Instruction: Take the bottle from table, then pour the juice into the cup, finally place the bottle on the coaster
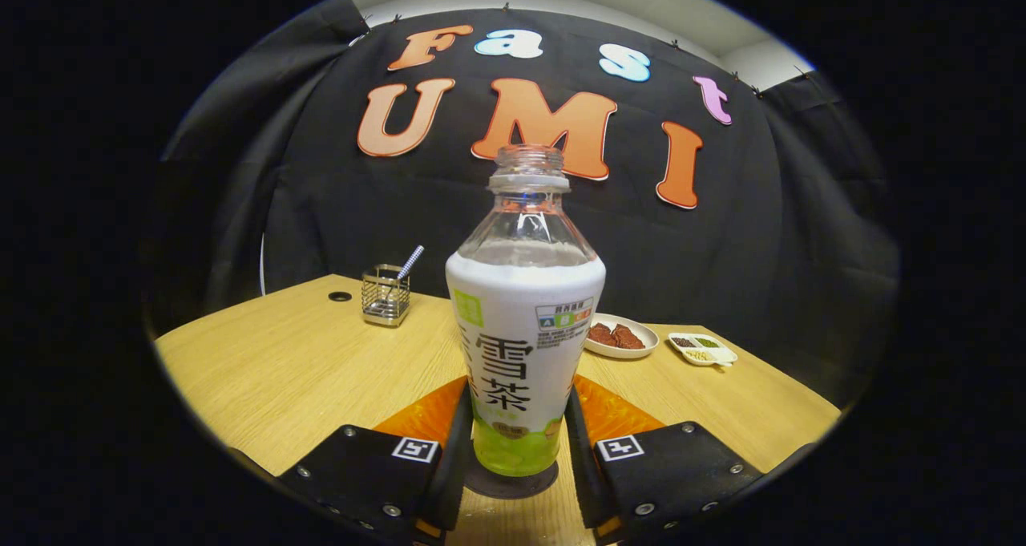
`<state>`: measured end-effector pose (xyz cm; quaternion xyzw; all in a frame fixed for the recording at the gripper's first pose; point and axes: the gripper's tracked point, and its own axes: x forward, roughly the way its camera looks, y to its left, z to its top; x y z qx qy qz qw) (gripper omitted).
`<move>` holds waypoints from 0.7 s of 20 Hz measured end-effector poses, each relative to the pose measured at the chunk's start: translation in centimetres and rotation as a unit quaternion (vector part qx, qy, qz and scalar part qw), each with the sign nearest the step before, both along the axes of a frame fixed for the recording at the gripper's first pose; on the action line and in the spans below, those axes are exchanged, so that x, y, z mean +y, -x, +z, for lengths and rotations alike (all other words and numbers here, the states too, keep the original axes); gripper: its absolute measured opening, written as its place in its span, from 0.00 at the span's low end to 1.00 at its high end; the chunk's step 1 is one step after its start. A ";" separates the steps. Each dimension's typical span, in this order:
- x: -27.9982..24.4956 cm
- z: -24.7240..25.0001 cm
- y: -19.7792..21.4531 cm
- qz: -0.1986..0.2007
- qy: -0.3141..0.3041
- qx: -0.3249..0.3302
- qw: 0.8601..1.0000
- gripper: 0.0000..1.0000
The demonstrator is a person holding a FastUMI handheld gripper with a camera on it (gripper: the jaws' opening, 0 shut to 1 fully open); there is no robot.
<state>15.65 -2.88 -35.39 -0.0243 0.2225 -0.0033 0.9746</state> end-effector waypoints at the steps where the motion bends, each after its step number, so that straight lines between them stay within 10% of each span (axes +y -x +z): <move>1: 0.2 -0.6 -0.1 0.000 -0.007 0.008 1.000 0.58; 14: 0.4 -2.2 -0.2 -0.022 -0.056 0.009 0.998 0.77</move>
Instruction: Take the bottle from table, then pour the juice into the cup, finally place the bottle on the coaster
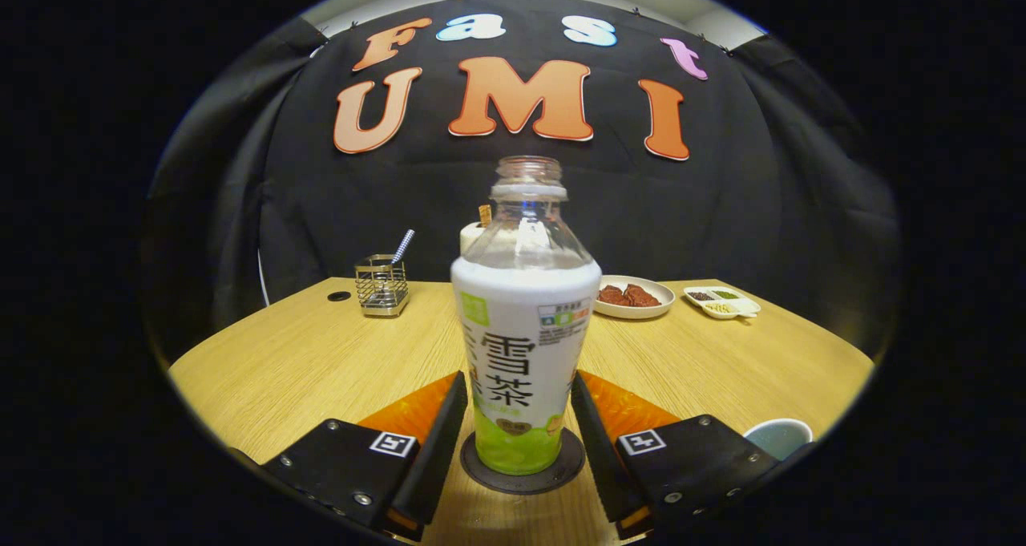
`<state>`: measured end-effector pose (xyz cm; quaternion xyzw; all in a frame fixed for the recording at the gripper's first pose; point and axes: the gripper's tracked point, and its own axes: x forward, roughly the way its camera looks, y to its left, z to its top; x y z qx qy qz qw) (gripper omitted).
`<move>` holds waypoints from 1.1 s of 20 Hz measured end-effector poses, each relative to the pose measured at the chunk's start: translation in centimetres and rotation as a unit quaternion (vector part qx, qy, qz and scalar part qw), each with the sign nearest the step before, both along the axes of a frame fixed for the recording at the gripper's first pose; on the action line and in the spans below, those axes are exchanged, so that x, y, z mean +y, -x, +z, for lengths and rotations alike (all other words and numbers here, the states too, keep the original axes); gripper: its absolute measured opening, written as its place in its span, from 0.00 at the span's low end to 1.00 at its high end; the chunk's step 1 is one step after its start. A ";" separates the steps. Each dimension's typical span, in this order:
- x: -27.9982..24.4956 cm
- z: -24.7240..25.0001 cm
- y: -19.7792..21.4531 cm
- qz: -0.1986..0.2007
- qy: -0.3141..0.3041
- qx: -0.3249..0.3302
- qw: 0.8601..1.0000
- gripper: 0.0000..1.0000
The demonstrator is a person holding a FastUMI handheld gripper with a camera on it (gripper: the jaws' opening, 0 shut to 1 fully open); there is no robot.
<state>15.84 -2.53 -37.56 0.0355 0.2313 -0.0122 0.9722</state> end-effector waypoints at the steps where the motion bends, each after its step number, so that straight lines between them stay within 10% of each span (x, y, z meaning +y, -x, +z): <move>1: 0.1 0.4 0.3 0.000 0.005 -0.004 1.000 0.85; 22: 9.5 22.8 7.1 0.061 0.064 -0.139 0.986 0.97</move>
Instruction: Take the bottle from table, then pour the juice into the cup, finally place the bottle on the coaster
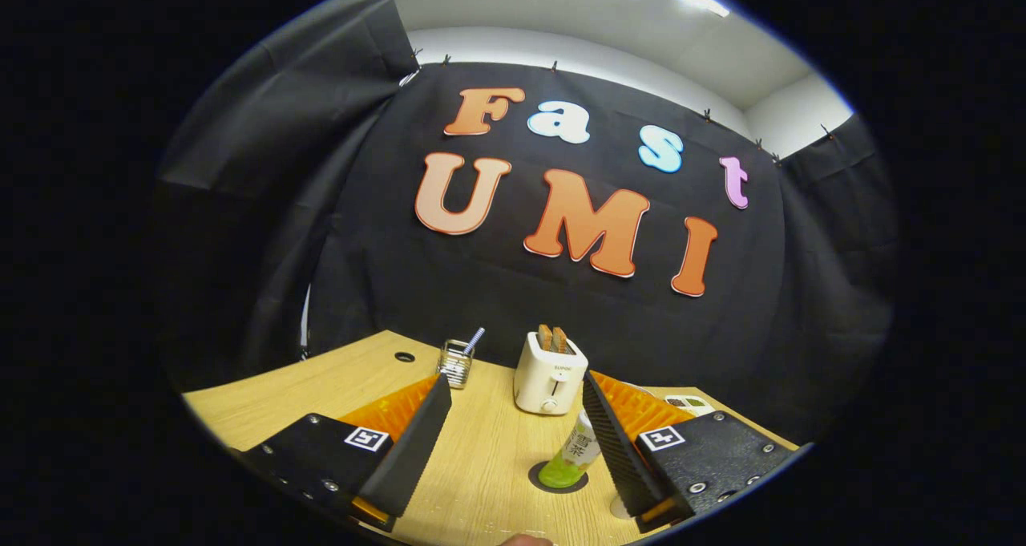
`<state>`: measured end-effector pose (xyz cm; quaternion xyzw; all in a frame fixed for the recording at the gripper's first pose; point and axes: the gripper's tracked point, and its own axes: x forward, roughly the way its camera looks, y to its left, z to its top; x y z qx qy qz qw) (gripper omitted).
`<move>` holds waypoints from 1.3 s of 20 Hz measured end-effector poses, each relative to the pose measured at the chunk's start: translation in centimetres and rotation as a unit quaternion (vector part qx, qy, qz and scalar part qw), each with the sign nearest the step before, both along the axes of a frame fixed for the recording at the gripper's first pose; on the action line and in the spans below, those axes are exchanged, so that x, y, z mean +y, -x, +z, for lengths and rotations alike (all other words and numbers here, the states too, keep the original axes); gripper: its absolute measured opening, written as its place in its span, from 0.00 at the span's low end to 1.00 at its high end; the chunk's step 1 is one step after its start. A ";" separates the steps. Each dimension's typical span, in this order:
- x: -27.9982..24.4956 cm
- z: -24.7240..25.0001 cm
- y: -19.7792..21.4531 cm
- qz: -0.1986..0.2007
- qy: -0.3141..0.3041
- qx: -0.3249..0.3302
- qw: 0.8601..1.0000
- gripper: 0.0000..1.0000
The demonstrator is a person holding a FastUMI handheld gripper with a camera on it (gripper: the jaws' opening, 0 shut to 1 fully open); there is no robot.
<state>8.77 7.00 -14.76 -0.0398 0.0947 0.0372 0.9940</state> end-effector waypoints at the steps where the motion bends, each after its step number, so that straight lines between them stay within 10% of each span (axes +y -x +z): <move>1: 0.7 1.4 0.4 0.013 -0.021 -0.006 1.000 0.97; 13: 1.7 13.9 2.6 0.050 -0.117 -0.104 0.986 0.94; 26: -1.7 13.2 2.1 0.010 -0.113 -0.101 0.988 0.94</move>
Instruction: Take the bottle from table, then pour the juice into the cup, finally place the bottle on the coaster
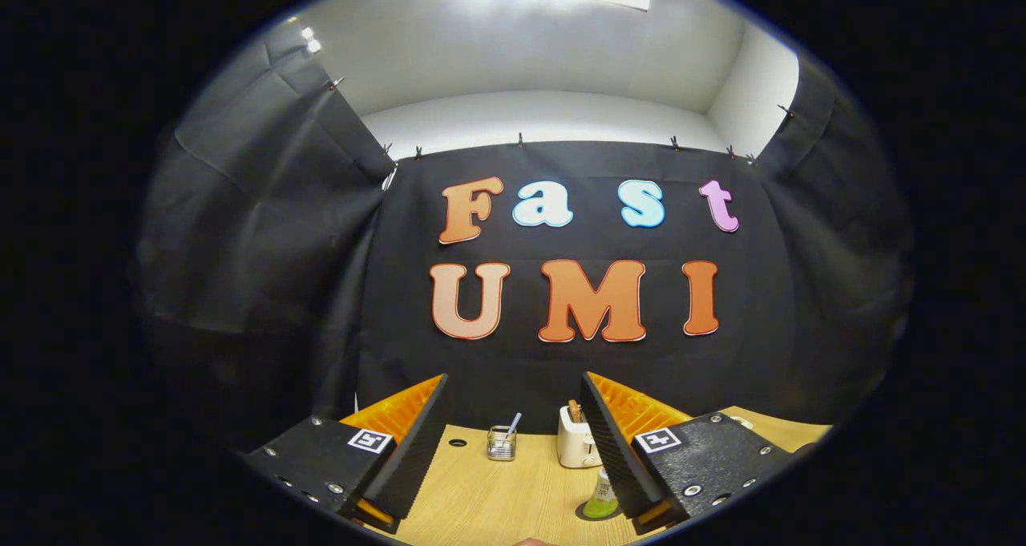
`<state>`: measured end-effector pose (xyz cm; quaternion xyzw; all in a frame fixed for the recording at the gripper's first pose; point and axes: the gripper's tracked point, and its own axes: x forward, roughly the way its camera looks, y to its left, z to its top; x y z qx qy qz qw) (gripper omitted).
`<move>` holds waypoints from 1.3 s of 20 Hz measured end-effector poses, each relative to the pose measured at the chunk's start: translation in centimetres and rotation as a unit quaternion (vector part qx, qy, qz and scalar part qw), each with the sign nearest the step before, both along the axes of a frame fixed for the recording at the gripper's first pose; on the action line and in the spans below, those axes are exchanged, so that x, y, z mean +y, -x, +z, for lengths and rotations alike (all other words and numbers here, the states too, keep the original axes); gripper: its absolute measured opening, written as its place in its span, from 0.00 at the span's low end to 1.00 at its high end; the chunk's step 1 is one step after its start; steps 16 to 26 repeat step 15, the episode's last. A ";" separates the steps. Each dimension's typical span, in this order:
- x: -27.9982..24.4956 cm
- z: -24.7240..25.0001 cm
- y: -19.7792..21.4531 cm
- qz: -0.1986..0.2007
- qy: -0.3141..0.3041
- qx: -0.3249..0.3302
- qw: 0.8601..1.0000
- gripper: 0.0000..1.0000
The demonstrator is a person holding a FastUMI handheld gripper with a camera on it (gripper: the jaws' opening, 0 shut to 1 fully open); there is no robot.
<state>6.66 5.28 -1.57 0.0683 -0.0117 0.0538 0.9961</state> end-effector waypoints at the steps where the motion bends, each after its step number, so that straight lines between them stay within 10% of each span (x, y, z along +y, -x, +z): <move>1: 0.0 0.0 -0.1 -0.001 0.000 0.001 1.000 0.94; 26: 0.0 0.2 -0.5 -0.001 0.005 -0.001 1.000 0.94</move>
